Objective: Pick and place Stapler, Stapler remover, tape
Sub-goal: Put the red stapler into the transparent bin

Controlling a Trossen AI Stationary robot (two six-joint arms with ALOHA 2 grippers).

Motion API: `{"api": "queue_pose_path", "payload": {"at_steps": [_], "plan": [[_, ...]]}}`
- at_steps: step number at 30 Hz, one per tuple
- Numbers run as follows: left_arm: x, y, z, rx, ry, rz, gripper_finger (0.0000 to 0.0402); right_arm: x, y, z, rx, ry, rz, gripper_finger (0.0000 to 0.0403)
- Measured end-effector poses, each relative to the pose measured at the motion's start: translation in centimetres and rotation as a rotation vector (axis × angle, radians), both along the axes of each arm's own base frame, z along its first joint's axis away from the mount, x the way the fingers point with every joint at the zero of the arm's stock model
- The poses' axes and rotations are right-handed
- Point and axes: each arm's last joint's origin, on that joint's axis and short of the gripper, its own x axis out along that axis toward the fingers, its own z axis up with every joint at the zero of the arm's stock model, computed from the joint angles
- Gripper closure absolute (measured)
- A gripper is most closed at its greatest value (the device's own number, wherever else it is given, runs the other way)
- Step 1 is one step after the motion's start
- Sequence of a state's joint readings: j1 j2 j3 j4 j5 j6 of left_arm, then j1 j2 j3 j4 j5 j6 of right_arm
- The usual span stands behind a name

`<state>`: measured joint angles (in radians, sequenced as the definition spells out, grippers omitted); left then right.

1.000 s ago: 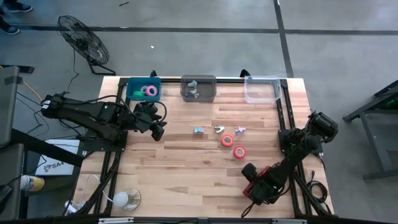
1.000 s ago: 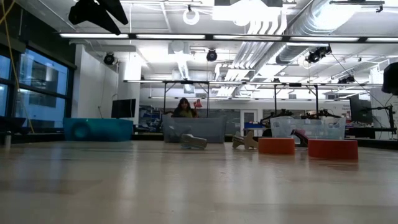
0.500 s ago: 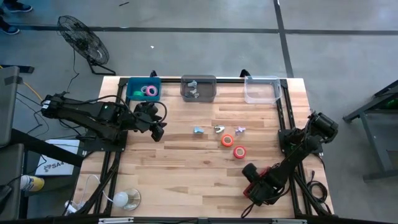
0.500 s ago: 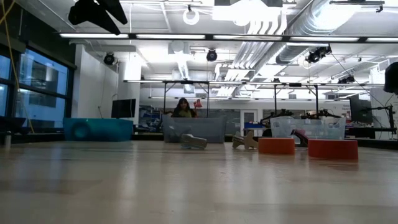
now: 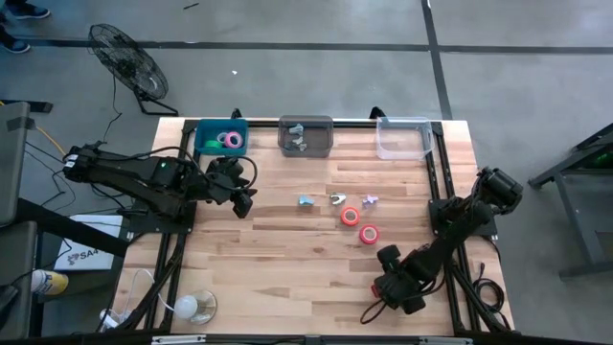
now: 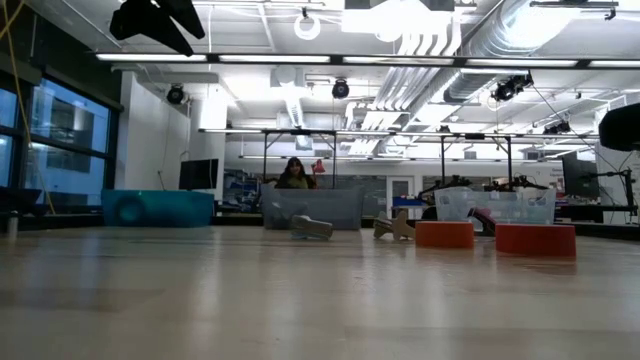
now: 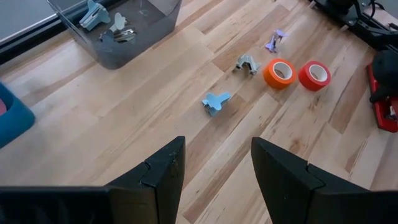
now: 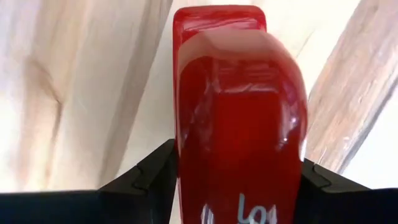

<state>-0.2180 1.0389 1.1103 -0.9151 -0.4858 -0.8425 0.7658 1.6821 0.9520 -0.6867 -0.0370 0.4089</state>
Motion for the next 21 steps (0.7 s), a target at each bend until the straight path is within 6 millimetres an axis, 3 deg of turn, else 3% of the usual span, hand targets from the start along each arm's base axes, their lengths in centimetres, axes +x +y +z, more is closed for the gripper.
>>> {"api": "queue_pose_path", "payload": {"at_steps": [21], "plan": [[0.0, 0.0, 0.0, -0.003, -0.008, 0.002, 0.0220, 0.2, -4.3, 4.8, 0.060, -0.027, -0.337, 0.0210]]}}
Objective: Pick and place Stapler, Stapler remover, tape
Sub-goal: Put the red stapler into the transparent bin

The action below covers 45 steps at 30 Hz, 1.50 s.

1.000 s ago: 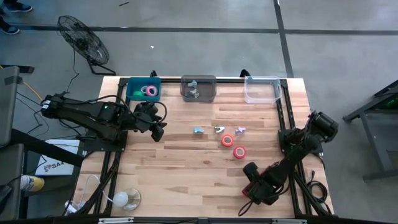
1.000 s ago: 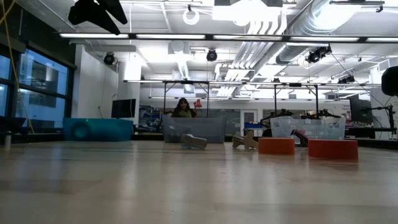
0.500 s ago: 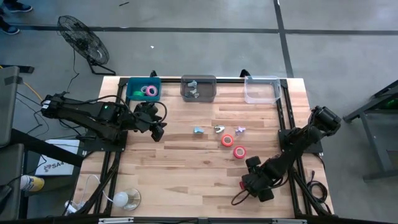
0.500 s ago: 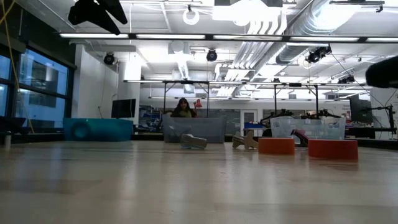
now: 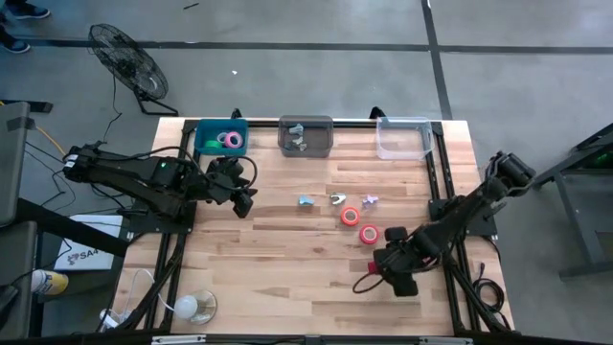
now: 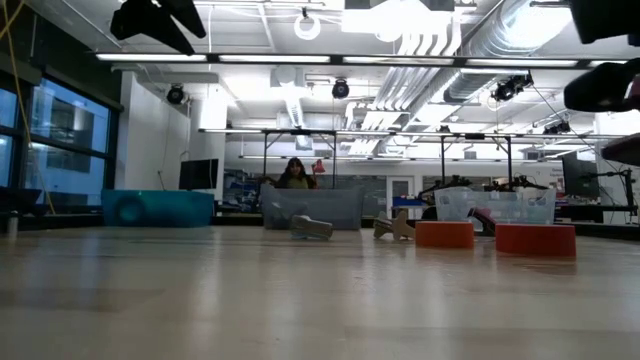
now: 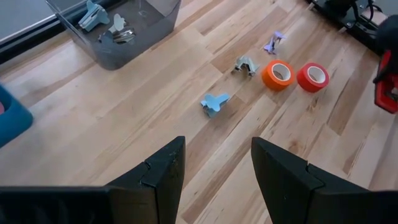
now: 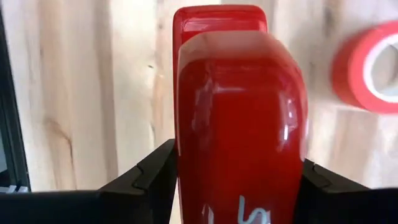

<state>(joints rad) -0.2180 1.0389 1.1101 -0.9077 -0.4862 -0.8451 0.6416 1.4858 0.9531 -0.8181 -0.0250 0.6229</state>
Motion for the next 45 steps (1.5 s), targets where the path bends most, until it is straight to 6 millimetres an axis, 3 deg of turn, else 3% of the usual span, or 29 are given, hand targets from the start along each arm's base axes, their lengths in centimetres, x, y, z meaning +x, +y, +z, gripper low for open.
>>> {"api": "queue_pose_path", "payload": {"at_steps": [18, 34, 45], "plan": [[0.0, 0.0, 0.0, 0.000, -0.001, -0.002, 0.0220, -0.6, -6.1, 3.0, -0.066, 0.026, -0.191, 0.0210], [0.0, 0.0, 0.0, -0.001, 0.000, -0.001, 0.0220, 0.1, -10.8, 3.1, -0.128, 0.082, -0.158, 0.0210], [0.0, 0.0, 0.0, -0.002, 0.000, -0.002, 0.0220, 0.1, -15.3, 3.1, -0.207, 0.135, -0.103, 0.0210]]}}
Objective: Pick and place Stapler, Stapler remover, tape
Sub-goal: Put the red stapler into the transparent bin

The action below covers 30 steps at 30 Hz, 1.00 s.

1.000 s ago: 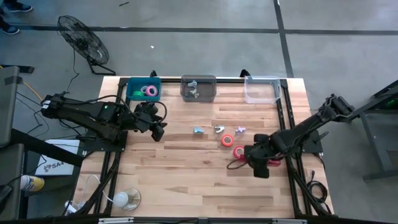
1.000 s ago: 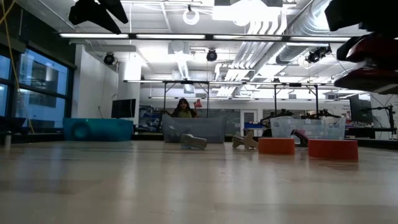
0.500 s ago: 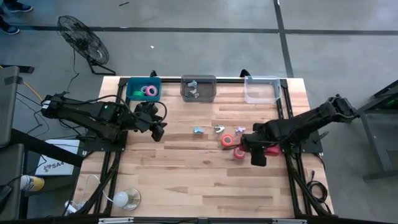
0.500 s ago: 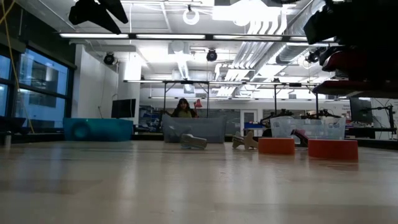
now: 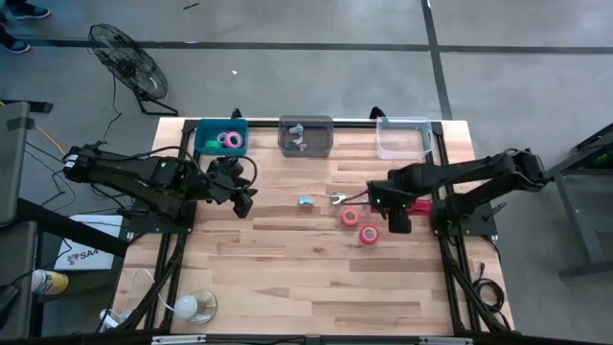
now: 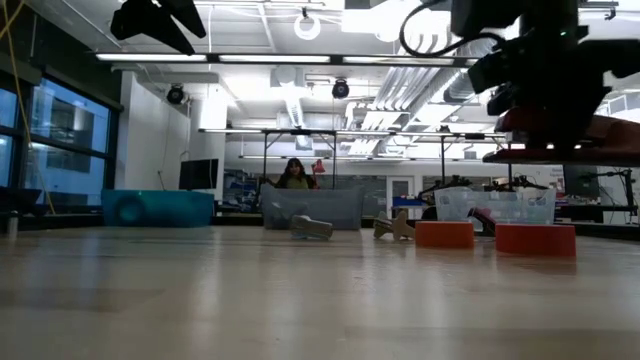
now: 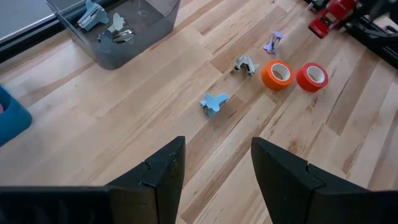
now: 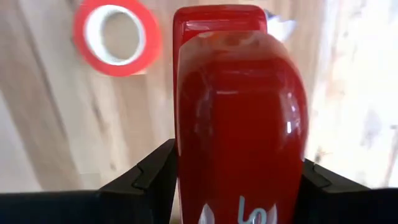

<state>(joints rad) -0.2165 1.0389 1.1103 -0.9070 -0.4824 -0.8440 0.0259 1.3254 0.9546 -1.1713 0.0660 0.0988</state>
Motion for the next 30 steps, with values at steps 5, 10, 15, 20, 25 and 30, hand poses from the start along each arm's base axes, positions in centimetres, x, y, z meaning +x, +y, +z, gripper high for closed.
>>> {"api": "queue_pose_path", "payload": {"at_steps": [5, 10, 15, 20, 25, 30], "plan": [[0.0, 0.0, 0.0, -0.003, -0.001, 0.003, 0.0220, -0.1, -2.1, 0.0, -0.023, 0.010, 0.027, 0.0210], [0.0, 0.0, 0.0, -0.011, -0.005, 0.011, 0.0220, -0.3, -4.3, 0.0, -0.058, 0.025, 0.042, 0.0210], [0.0, 0.0, 0.0, -0.014, -0.009, 0.020, 0.0220, -0.9, -6.5, 0.0, -0.115, 0.051, 0.040, 0.0210], [0.0, 0.0, 0.0, -0.018, -0.008, 0.016, 0.0220, -1.4, -8.5, 0.1, -0.129, 0.056, 0.015, 0.0210], [0.0, -0.1, 0.0, -0.037, -0.003, -0.002, 0.0220, -2.0, -10.7, 0.1, -0.149, 0.028, -0.050, 0.0210], [0.0, -0.1, 0.0, -0.038, -0.003, -0.002, 0.0220, -2.7, -12.9, 0.2, -0.186, -0.004, -0.175, 0.0210]]}}
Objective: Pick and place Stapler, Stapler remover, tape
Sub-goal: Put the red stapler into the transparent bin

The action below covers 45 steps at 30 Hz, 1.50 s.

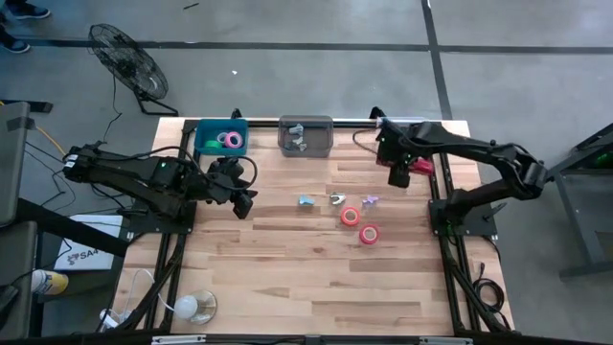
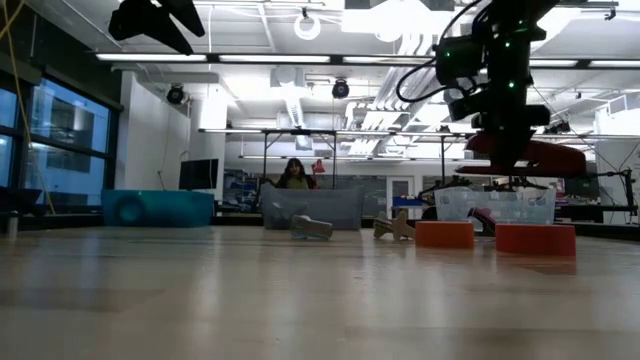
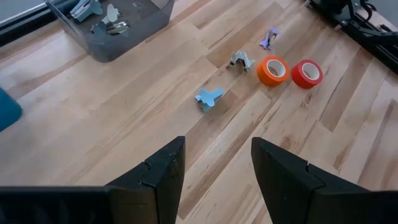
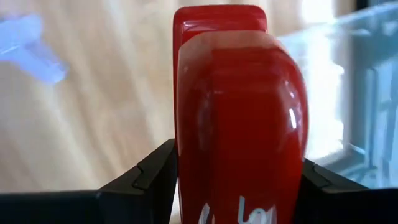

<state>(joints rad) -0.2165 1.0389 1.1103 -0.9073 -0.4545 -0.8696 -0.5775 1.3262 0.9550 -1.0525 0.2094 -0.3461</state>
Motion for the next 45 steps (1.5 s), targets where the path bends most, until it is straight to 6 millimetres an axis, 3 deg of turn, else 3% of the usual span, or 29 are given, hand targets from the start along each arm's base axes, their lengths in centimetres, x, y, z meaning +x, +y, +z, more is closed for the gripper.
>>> {"api": "queue_pose_path", "payload": {"at_steps": [13, 27, 38, 45], "plan": [[0.0, 0.0, 0.0, -0.001, 0.000, -0.001, 0.0220, -2.4, -5.3, 0.4, -0.116, -0.162, -0.279, 0.0210], [0.0, 0.0, 0.0, -0.001, 0.000, -0.001, 0.0220, -2.8, -7.5, 0.7, -0.285, -0.042, 0.010, 0.0210], [0.0, 0.0, 0.0, -0.001, 0.000, -0.001, 0.0220, -2.4, -9.5, -2.9, -0.226, 0.165, 0.042, 0.0210], [0.0, 0.0, 0.0, -0.001, 0.001, -0.001, 0.0220, -2.2, -9.9, -3.6, -0.231, 0.193, 0.016, 0.0210]]}}
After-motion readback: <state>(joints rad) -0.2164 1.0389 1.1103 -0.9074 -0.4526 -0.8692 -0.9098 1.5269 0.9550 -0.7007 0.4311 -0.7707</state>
